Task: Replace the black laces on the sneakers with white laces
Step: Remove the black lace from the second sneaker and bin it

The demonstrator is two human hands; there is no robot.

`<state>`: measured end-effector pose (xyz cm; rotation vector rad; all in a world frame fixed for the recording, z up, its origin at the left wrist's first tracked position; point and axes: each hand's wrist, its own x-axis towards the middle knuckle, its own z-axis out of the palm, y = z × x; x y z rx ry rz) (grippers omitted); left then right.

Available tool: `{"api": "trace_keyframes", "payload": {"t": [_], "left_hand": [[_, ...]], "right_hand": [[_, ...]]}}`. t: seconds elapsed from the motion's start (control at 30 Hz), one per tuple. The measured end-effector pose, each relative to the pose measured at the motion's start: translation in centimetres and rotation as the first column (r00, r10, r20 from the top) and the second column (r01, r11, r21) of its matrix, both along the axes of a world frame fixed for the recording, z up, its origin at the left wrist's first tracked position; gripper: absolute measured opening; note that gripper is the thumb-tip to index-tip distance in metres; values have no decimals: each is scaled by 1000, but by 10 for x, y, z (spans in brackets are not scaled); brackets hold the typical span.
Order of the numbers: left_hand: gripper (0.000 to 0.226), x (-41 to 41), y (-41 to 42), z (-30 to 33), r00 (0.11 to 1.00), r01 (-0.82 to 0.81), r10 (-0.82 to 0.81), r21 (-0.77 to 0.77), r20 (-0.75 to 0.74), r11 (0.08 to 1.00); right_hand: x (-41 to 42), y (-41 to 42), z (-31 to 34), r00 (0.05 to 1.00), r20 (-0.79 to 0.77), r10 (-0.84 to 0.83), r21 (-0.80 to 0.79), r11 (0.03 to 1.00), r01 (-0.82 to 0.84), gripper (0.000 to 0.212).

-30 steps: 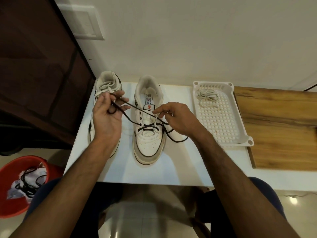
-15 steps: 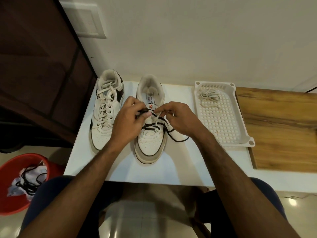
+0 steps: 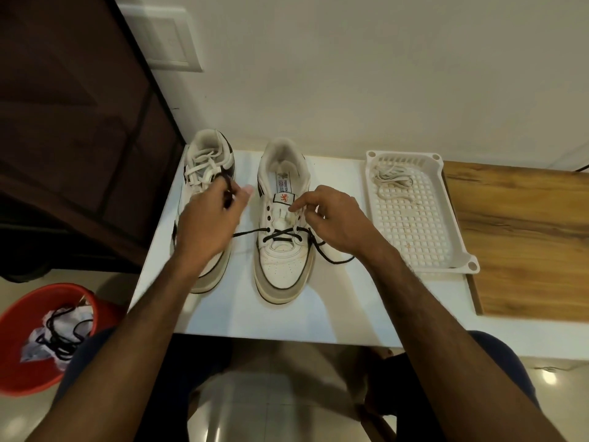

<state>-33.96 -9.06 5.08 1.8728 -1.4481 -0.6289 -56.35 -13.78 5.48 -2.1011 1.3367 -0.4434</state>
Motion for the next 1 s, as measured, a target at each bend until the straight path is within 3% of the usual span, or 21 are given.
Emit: {"api": "trace_keyframes", "payload": {"t": [0.03, 0.07, 0.2, 0.27, 0.37, 0.47, 0.53, 0.6, 0.73, 0.8, 0.87, 0.93, 1.0], "left_hand": [[36, -4, 3, -2, 976, 44, -50, 32, 211, 999], [38, -7, 5, -2, 956, 63, -69, 32, 284, 998], [34, -4, 2, -3, 978, 72, -73, 11, 197, 997], [34, -1, 4, -2, 945, 123, -110, -23, 308, 992], [43, -4, 7, 5, 805, 208, -71, -167, 589, 964], [41, -16, 8, 17, 786, 313, -42, -337, 617, 888], [28, -24, 9, 13, 785, 431, -188, -302, 591, 851], [19, -32, 11, 1, 752, 475, -300, -168, 586, 864], [19, -41, 9, -20, 717, 439, -303, -69, 627, 896], [14, -43, 7, -22, 757, 419, -304, -74, 578, 905], [7, -42, 5, -23, 846, 383, -317, -75, 429, 921], [6, -40, 3, -23, 942, 317, -303, -82, 144, 945], [11, -34, -1, -17, 942, 227, -225, -22, -250, 974]], "right_hand": [[1, 1, 0, 999, -40, 9, -33, 999, -10, 24], [3, 1, -1, 997, -77, 16, -66, 998, -21, 21], [5, 4, -2, 985, -160, 68, -133, 987, -90, 19], [5, 5, -2, 974, -202, 107, -157, 978, -140, 18], [7, 6, -3, 969, -221, 111, -181, 971, -153, 14], [9, 6, -7, 983, -150, 105, -187, 973, -133, 9], [11, 6, -12, 993, -85, 82, -182, 979, -96, 4], [12, 8, -13, 999, -43, 24, -170, 985, -31, 5], [10, 11, -8, 984, 117, -134, -7, 991, 136, 32], [9, 9, -5, 949, 177, -261, 152, 960, 236, 41], [7, 7, -1, 917, 197, -348, 282, 915, 287, 38], [7, 7, 1, 897, 211, -388, 363, 884, 296, 33], [5, 6, 2, 875, 235, -424, 421, 855, 302, 28]]}}
